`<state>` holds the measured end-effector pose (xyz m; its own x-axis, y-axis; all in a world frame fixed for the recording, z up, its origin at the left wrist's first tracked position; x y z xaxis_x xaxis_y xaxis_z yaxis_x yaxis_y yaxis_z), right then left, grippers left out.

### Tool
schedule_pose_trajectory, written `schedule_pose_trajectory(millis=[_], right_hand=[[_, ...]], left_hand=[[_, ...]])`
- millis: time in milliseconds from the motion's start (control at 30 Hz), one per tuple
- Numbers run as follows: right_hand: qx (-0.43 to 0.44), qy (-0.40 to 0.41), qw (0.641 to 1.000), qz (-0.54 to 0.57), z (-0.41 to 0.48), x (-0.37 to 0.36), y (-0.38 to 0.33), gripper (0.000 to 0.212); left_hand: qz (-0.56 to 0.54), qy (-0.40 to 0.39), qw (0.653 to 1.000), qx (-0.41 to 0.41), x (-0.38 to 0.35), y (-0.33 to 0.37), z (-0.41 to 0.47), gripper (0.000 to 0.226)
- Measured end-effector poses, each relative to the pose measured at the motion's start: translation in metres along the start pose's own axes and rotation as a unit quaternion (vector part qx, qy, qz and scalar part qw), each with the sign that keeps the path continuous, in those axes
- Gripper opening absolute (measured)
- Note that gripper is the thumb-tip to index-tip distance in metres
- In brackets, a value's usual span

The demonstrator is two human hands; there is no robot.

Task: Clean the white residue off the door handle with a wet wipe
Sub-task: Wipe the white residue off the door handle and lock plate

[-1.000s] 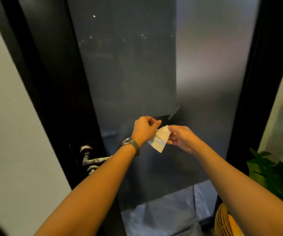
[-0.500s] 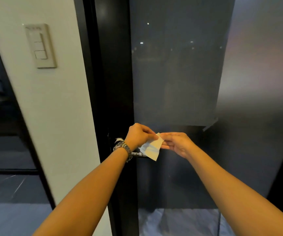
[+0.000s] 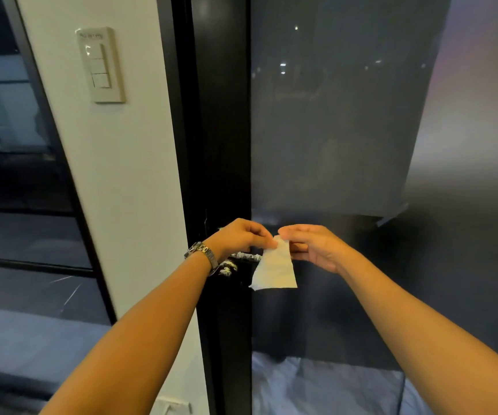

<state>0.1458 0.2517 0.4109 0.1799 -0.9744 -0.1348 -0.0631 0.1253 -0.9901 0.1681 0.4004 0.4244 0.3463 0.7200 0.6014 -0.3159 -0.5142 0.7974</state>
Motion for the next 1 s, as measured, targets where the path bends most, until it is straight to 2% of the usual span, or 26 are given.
schedule_pose_trajectory(millis=[133, 267, 367, 467, 633, 733, 867, 1000], right_hand=[[-0.026, -0.021, 0.999, -0.014, 0.000, 0.000, 0.005, 0.026], [-0.026, -0.021, 0.998, -0.043, 0.006, 0.000, 0.006, 0.023], [-0.045, -0.040, 0.997, -0.044, 0.010, -0.010, 0.005, 0.020], [-0.061, -0.038, 0.997, -0.041, 0.017, -0.019, 0.004, 0.022], [-0.071, 0.027, 0.997, 0.018, 0.034, -0.025, 0.008, 0.015], [-0.059, 0.056, 0.995, 0.059, 0.044, -0.032, 0.005, 0.008], [-0.062, 0.070, 0.994, 0.049, 0.054, -0.044, 0.001, 0.007], [-0.062, 0.100, 0.993, 0.007, 0.062, -0.055, 0.000, 0.005]], left_hand=[[-0.016, 0.004, 1.000, -0.001, 0.007, -0.005, 0.001, 0.013], [-0.009, 0.000, 1.000, -0.006, 0.009, -0.004, 0.003, 0.017], [0.002, 0.000, 1.000, -0.024, 0.013, -0.003, 0.004, 0.015], [0.002, 0.031, 0.998, -0.047, 0.020, -0.007, 0.007, 0.011], [0.008, 0.123, 0.992, -0.032, 0.036, -0.021, 0.014, 0.015], [0.014, 0.112, 0.993, -0.027, 0.042, -0.021, 0.015, 0.022], [0.068, 0.118, 0.990, -0.031, 0.052, -0.020, 0.014, 0.030], [0.132, 0.141, 0.980, -0.045, 0.061, -0.025, 0.015, 0.020]])
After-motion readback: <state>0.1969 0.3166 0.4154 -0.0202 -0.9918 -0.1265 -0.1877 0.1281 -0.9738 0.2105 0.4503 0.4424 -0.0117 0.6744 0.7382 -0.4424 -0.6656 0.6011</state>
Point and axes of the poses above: each hand's wrist, its own z-axis towards the middle knuckle, its own x-axis out of the back of the hand, y = z × x, the point moved 5 cm from there along z, towards the middle knuckle, and after that the axes turned 5 degrees about z, right-handed, at the moved point
